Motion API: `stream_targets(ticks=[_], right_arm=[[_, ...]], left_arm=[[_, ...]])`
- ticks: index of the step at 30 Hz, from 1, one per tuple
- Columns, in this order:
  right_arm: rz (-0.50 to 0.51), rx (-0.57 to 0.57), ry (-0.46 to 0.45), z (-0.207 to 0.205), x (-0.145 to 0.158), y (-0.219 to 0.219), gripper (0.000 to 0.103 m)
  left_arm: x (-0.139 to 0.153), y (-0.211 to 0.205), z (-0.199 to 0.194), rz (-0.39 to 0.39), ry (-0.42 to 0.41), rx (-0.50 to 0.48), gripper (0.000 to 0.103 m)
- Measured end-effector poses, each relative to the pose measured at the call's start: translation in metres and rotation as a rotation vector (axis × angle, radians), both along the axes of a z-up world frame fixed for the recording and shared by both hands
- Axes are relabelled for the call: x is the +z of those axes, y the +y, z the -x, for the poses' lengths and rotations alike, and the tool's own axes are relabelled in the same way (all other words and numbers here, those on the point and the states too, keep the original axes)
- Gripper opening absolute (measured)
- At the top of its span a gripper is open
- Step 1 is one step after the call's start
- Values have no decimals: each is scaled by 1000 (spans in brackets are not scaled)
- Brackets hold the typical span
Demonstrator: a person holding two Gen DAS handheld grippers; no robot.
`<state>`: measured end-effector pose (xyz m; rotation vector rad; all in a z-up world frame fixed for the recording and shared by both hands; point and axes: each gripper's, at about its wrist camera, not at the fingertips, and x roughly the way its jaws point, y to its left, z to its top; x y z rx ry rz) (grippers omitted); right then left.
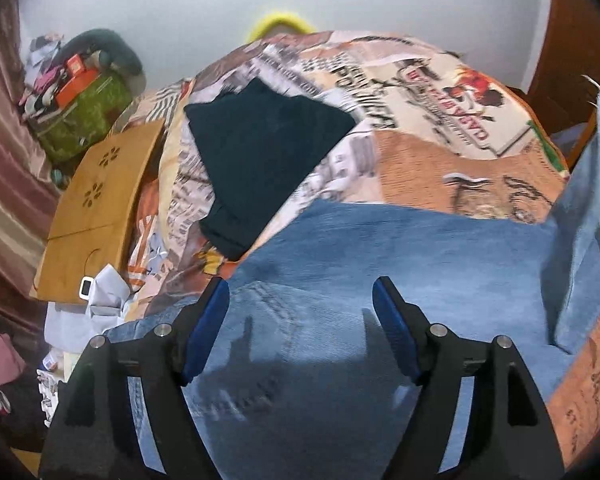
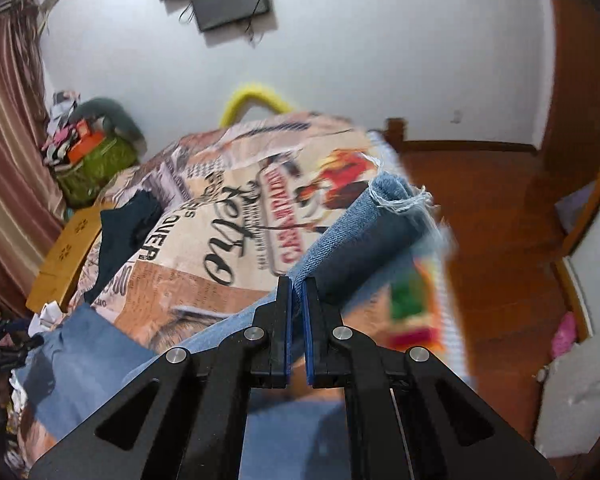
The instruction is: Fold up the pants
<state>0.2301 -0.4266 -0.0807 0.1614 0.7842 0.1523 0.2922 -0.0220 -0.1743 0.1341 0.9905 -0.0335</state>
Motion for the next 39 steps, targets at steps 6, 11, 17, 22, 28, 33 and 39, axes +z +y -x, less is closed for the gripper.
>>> stream_targets(ticks=[6,11,17,22,28,33,39], right_arm=[[180,-171,135,53,-24,-61,13],[95,-256,190,85,-41,-95,15],[36,-174,148,62,-46,-59,50],[43,-194,236,47,-91,-47,51],[-6,-368,313,53,-138,-73,51],[-158,-414,338,49,-156,-96,48],[-181,-416,275,55,-144,-106,6]], left_arm=[[11,-18,21,-9,-21,-33,79],[10,-21,27,-35,-23,-27,79],[4,-13,27,-12,-5,19,79],[2,0,32,-38,-14,59,79],[-3,21,37,-47,-7,109,79],[-10,39,40,-20,20,163,79],[-9,51,49,-11,24,202,79]])
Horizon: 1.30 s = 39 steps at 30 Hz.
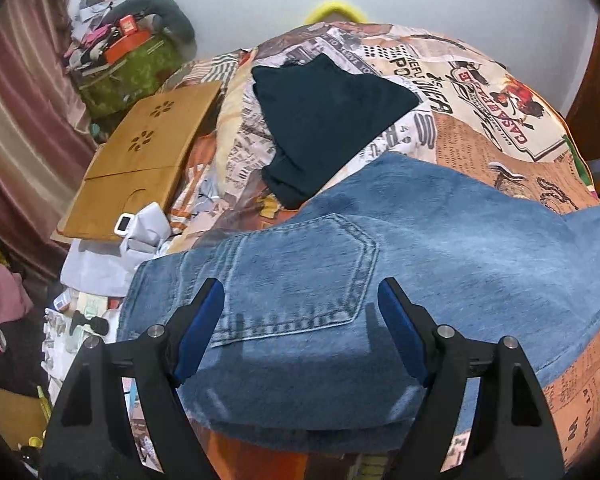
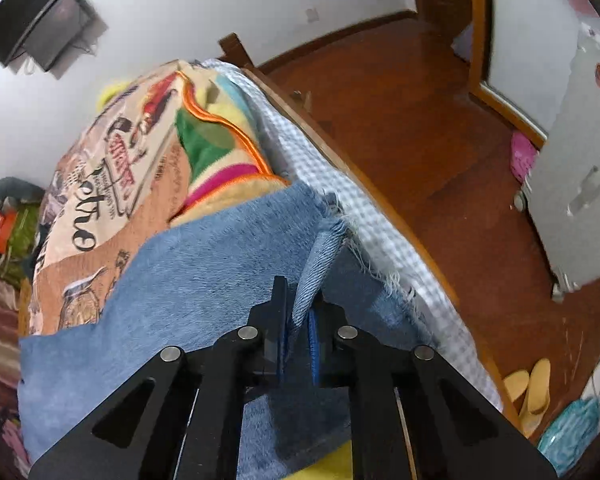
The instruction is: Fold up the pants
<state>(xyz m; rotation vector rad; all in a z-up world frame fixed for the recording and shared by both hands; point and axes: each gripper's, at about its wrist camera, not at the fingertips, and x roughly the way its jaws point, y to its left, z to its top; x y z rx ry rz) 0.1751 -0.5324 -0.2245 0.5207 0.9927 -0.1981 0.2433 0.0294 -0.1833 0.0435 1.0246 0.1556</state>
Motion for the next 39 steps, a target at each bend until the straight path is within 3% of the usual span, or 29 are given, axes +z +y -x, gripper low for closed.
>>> stream_targets(ticks=[5,10,14,18,20,24,27,29,30,35,39], right_arm=[[63,67,-71,23,32,3,5],[60,86,-71,43,35,0,4],[67,54,-14,49,13,-2,5],[97,98,156,44,-13,9,18],[131,135,192,46,-11,18,19],[172,204,158,51,15,38,21],[231,317,102,44,48,76,27],[275,400,46,37,67,111,42],[289,437,13,32,76,128,45],[281,632,-120,1,100,220,46],[234,782,-177,-35,99,296,46]], left_arm=[[8,9,7,-3,-14,23,79],[17,18,19,7,-40,42,82],[19,27,26,11,-50,56,83],[20,41,34,11,-61,71,84],[21,48,39,10,-70,77,84],[21,71,43,10,-87,104,86],[24,99,40,23,-103,139,86],[25,118,36,38,-109,167,86],[25,128,32,48,-109,179,87],[11,170,12,98,-67,226,87],[-20,194,-8,144,6,233,87]])
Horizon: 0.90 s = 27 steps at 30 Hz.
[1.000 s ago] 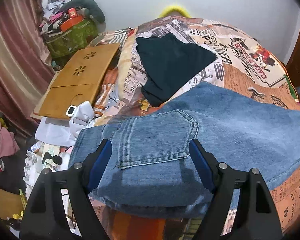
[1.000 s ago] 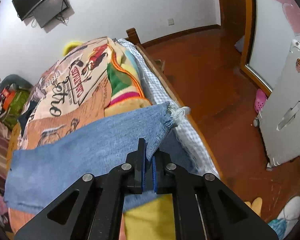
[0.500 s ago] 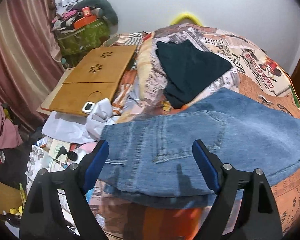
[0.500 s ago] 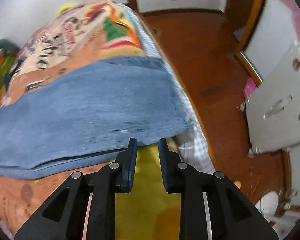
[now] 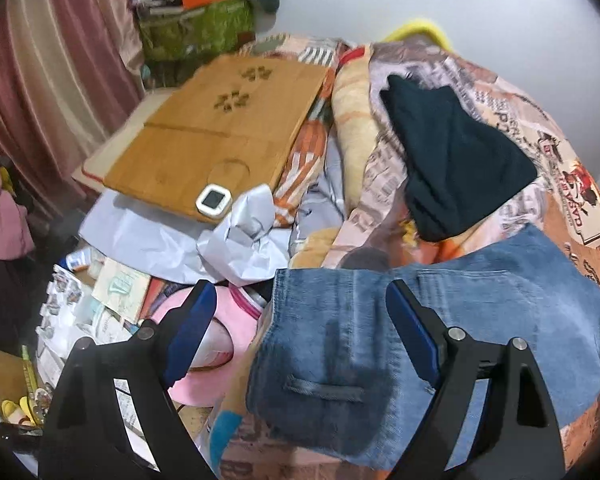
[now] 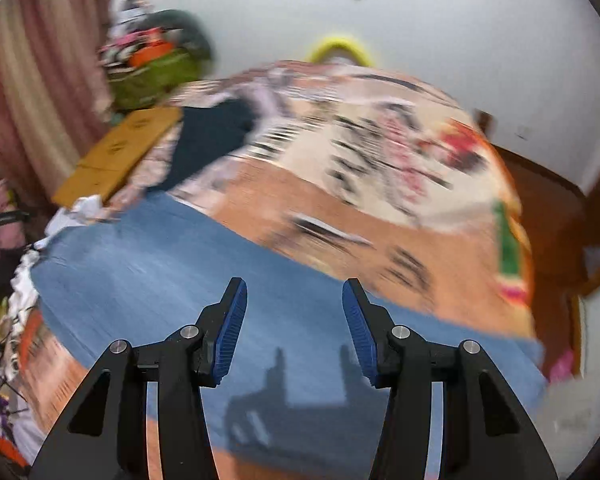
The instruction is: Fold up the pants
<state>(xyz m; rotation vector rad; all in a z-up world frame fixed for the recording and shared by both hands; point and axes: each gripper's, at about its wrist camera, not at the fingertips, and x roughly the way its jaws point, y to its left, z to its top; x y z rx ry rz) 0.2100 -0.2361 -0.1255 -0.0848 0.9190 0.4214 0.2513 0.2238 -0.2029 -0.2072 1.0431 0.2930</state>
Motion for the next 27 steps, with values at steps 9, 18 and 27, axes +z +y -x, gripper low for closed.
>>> stream_targets(ticks=[9,18,27], right_arm=[[-87,183,66,-77,-43,126,46],[-112,259,269,-120,-103,207,19],[49,293,134,-100,-105,221,10]], left_arm=[[-84,20,-24,212,179,-43,57],[-87,11,-10,206,130,-49,3],[-74,12,19,-36,96,-7,5]])
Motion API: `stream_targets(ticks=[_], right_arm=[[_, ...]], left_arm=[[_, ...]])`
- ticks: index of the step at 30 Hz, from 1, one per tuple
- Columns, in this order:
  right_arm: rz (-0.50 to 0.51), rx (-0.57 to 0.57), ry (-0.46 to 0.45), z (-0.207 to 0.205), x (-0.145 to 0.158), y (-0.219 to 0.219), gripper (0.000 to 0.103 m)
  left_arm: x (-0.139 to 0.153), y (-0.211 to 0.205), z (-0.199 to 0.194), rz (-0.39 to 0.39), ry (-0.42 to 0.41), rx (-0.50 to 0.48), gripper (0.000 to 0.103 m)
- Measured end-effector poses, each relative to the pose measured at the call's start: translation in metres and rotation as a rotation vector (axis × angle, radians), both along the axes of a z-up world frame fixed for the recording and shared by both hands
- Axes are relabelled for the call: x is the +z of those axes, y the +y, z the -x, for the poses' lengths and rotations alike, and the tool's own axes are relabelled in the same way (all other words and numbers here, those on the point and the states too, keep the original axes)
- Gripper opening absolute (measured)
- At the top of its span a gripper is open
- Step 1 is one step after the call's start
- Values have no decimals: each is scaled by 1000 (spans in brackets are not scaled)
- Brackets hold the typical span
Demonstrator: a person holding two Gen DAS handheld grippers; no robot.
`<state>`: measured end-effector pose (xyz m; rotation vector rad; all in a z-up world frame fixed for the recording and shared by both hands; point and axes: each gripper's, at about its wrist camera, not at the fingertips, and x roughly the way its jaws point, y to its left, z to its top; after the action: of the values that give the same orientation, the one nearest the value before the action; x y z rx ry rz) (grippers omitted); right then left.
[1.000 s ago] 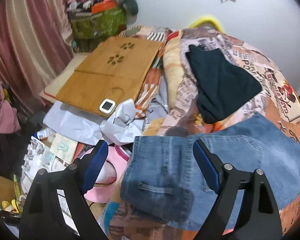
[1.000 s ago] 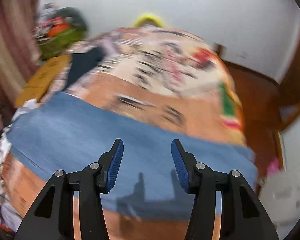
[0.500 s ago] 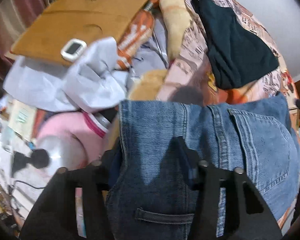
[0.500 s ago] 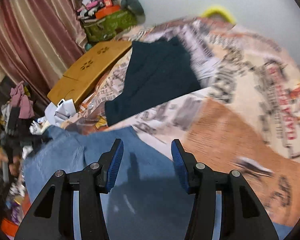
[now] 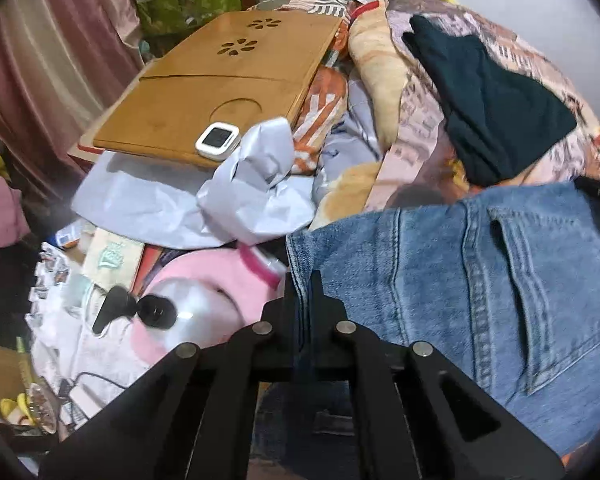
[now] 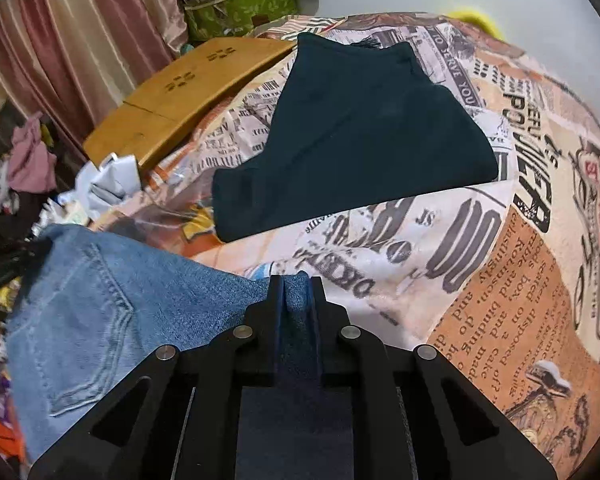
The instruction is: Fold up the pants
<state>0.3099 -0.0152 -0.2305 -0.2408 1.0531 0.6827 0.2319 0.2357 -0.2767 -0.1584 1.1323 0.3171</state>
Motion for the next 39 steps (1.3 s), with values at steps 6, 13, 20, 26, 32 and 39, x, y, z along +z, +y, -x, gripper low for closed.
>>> stream_targets(ticks=[6,13,20,26,32,39], right_arm=[[51,-23,-22,7,20,-8,11],[-10,-45,-63,53,61,-49,32],[14,-25,-114,107,69,-80,42],[0,-29,-71,142,57,-106,43],[-64,-15,-32,167,53,-114,43],[-67,76,-57,183,48,-94,43]], left_arm=[[4,-1,12,8,36,0,14],[45,-17,53,39,-80,-4,72],[35,-18,77,230,-31,70,74],[20,-22,80,378,2,138,74],[14,-21,86,440,37,202,70],[18,-31,93,474,42,176,70]])
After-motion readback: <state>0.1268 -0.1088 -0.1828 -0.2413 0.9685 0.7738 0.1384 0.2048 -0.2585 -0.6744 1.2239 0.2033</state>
